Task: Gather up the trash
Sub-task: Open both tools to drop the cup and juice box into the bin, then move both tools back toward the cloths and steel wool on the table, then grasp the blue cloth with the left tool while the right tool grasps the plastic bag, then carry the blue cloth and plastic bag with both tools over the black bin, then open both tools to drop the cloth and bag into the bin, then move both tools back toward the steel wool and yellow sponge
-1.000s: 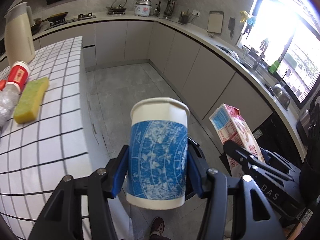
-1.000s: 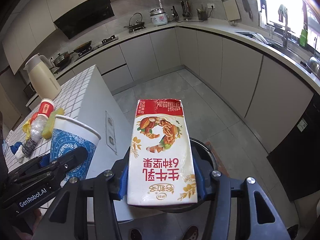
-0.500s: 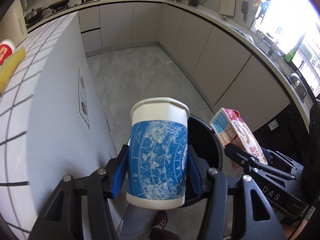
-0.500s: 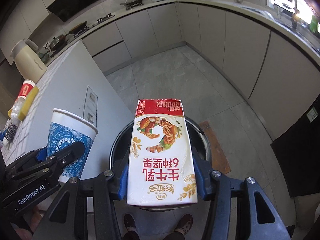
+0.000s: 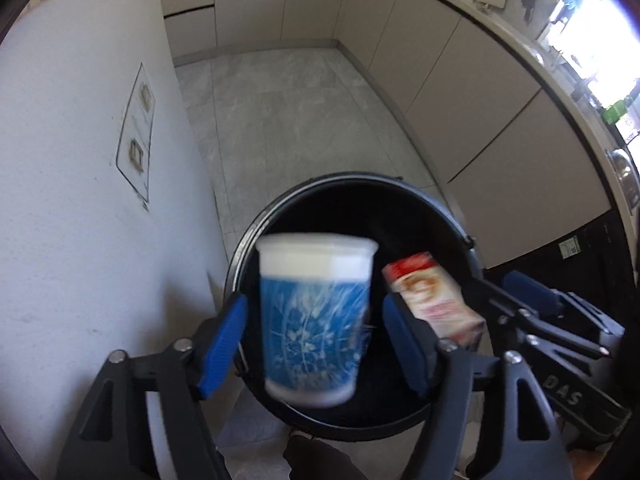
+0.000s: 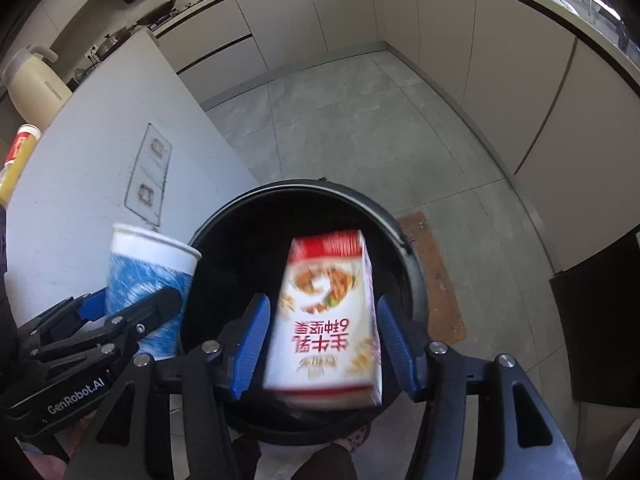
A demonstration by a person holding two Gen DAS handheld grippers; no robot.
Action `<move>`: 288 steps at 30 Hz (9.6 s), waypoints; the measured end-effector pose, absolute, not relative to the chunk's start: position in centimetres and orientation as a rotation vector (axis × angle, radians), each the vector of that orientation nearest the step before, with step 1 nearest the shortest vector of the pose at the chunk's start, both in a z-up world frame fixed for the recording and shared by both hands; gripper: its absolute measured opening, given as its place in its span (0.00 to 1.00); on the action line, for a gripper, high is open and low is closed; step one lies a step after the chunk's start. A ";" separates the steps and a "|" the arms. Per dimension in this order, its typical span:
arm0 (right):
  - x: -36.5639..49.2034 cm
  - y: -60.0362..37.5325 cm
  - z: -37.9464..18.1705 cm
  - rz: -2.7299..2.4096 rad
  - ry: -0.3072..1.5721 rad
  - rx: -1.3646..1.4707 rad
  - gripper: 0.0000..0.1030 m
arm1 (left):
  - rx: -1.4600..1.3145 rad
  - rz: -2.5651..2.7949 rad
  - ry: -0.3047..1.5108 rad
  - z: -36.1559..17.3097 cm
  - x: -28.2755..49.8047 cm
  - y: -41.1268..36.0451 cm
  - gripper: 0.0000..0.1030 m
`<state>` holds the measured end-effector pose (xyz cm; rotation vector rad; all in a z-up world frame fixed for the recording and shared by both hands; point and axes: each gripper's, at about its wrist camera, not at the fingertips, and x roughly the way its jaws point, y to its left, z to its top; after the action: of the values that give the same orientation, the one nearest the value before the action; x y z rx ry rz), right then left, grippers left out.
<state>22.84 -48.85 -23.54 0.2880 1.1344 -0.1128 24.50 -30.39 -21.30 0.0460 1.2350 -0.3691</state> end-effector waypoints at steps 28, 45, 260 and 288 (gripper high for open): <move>18.9 -48.6 -15.8 -0.200 1.091 0.295 0.62 | 0.143 -0.403 1.097 -10.8 21.3 -30.7 0.73; 16.0 -46.5 -10.4 -0.192 0.994 0.289 0.71 | 0.145 -0.372 1.012 -5.0 17.9 -28.1 0.73; 19.1 -48.3 -19.8 -0.183 1.028 0.399 0.49 | 0.174 -0.467 1.181 -17.7 22.5 -30.7 0.42; 19.6 -48.2 -15.8 -0.259 0.978 0.343 0.66 | 0.137 -0.471 1.055 -11.0 23.2 -28.7 0.66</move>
<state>19.63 -48.15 -15.85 0.3434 0.9779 -0.2586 23.23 -28.67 -10.98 0.1366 1.0547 -0.4714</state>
